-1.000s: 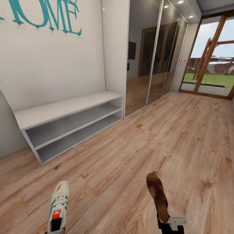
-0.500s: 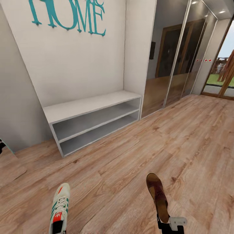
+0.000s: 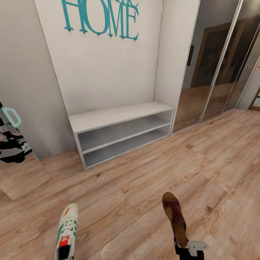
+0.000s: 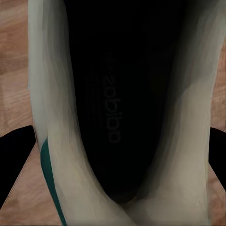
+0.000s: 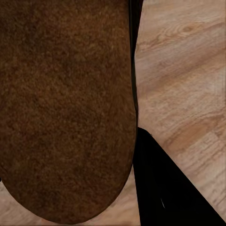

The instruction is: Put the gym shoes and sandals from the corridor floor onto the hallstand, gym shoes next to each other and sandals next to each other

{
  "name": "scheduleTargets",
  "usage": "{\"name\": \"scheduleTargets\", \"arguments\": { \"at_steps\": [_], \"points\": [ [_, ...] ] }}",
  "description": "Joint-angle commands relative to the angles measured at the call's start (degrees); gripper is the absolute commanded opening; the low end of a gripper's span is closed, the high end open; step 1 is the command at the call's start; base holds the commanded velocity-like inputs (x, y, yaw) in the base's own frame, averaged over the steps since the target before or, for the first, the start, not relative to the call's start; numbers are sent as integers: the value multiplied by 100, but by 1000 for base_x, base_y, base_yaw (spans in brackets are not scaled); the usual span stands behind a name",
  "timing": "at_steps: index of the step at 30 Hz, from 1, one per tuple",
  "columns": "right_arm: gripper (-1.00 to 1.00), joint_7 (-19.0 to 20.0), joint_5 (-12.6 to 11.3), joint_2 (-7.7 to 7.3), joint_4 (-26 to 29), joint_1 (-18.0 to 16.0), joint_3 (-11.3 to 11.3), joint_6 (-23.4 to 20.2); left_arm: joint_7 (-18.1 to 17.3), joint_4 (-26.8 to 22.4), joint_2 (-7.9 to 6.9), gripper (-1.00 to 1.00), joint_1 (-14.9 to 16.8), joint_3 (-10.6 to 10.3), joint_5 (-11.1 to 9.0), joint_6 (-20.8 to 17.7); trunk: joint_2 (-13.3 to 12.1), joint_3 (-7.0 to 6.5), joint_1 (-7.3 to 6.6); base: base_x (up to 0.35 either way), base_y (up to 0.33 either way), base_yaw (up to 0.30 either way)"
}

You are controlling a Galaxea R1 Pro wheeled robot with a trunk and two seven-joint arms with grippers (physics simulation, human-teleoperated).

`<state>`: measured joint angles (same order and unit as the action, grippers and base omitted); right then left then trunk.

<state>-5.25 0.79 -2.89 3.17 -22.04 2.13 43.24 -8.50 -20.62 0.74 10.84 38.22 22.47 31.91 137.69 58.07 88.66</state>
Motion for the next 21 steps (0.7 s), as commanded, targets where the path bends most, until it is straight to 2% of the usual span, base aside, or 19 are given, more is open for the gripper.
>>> {"name": "scheduleTargets", "arguments": {
  "at_steps": [1,9,21],
  "points": [
    [-100,-31,-8,1,-1,-2,25,9,-44,-4,5,-100,6,49,18,10,2,5,-1,0,0,281],
    [-100,-29,-8,7,-1,-2,25,10,-34,-4,6,-100,6,52,7,12,2,5,-1,0,27,281],
    [-100,-29,-8,8,-1,-1,25,18,-29,-4,5,-100,6,54,12,17,2,5,-1,0,290,281]
  ]
}}
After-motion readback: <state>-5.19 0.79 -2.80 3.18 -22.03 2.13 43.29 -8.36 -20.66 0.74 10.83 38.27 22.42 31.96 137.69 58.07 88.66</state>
